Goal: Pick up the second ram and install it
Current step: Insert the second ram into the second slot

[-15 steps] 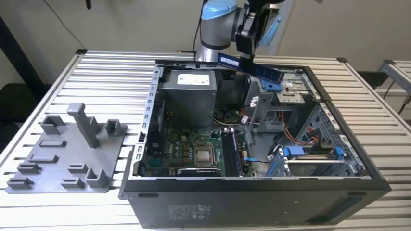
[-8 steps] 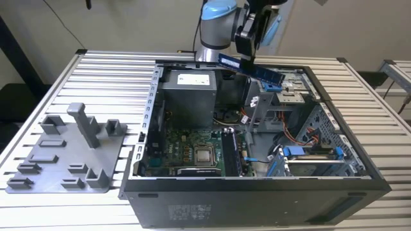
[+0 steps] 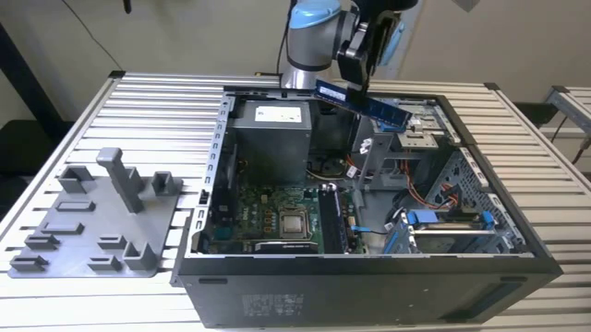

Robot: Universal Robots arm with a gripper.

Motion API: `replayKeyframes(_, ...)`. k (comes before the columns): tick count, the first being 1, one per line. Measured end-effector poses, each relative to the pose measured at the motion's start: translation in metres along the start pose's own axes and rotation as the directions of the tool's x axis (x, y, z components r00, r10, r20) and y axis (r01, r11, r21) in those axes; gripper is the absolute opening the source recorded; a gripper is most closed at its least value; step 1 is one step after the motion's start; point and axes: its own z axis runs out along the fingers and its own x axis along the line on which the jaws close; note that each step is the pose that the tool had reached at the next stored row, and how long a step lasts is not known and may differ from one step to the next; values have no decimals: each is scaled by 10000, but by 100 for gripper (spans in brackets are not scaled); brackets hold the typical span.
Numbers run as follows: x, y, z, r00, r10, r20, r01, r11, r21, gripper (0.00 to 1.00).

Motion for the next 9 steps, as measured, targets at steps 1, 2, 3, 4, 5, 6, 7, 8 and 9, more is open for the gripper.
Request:
replayKeyframes(1,4,-2,0,10000,43,0,-43,10000,1,14)
replayKeyframes(2,6,-4,0,10000,86,1,-86,10000,2,14)
replayKeyframes(3,6,-4,0,9999,134,2,-134,9999,2,14)
replayKeyframes(4,6,-5,0,9998,184,2,-184,9998,3,14)
replayKeyframes(5,6,-5,0,9997,240,2,-240,9997,5,14)
replayKeyframes(6,6,-5,0,9996,298,2,-298,9996,6,14)
replayKeyframes(7,6,-5,0,9993,361,3,-361,9993,7,14)
replayKeyframes(8,6,-5,0,9991,436,3,-436,9991,9,14)
replayKeyframes(9,6,-5,0,9987,517,4,-517,9987,10,14)
